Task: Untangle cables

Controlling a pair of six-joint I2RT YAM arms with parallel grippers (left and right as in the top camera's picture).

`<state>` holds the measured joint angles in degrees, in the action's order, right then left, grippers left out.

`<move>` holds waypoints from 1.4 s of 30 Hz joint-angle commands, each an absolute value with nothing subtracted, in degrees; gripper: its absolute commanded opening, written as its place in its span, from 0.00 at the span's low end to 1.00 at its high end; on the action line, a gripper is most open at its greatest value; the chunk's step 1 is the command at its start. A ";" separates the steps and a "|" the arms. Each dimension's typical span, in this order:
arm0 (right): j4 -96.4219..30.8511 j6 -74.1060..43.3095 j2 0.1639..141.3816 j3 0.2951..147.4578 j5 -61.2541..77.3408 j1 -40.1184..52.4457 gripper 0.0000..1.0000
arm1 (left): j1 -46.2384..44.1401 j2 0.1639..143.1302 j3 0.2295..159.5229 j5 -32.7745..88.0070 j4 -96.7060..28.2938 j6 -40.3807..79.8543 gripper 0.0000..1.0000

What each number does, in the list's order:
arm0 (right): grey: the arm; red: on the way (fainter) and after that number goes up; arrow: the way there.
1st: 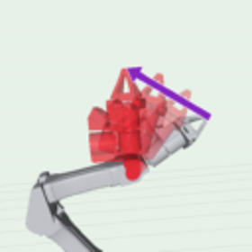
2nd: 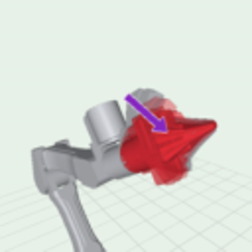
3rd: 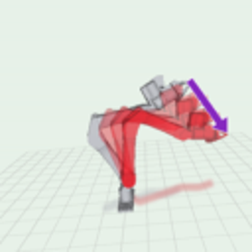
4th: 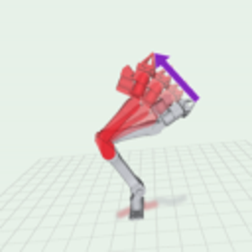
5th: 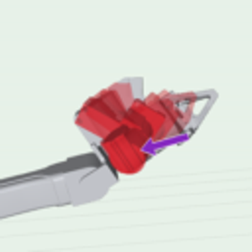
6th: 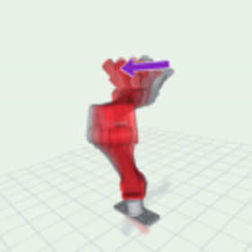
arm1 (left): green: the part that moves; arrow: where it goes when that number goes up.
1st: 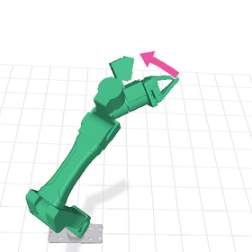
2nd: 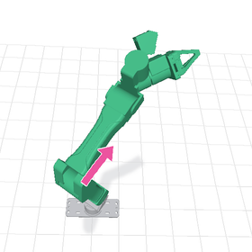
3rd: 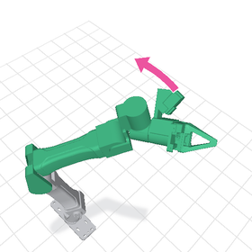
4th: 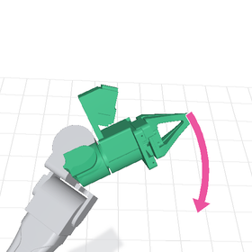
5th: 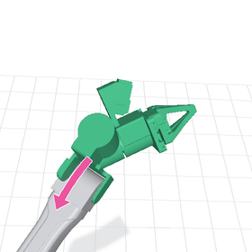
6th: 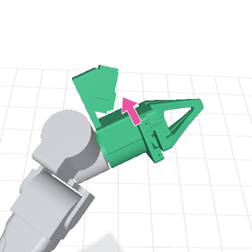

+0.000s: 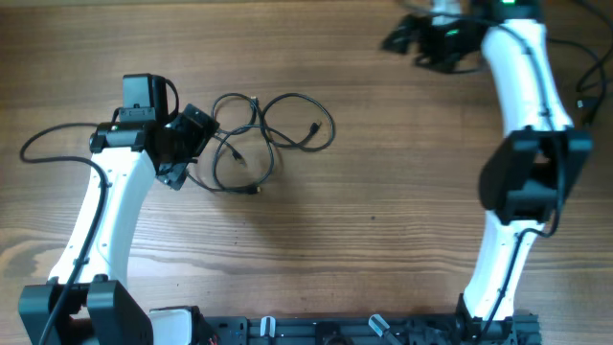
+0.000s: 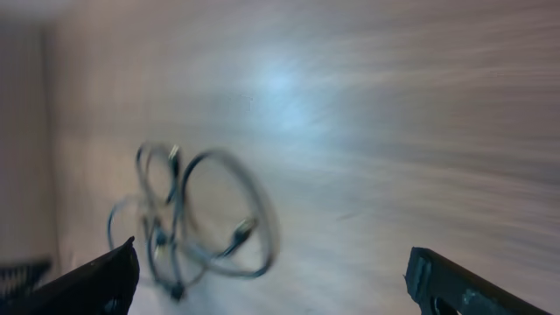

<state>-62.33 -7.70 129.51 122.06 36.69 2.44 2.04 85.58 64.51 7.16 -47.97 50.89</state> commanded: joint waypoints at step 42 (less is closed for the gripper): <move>-33.50 34.30 130.63 97.78 23.77 31.33 0.52 | 5.65 84.33 65.14 1.43 -50.00 55.79 1.00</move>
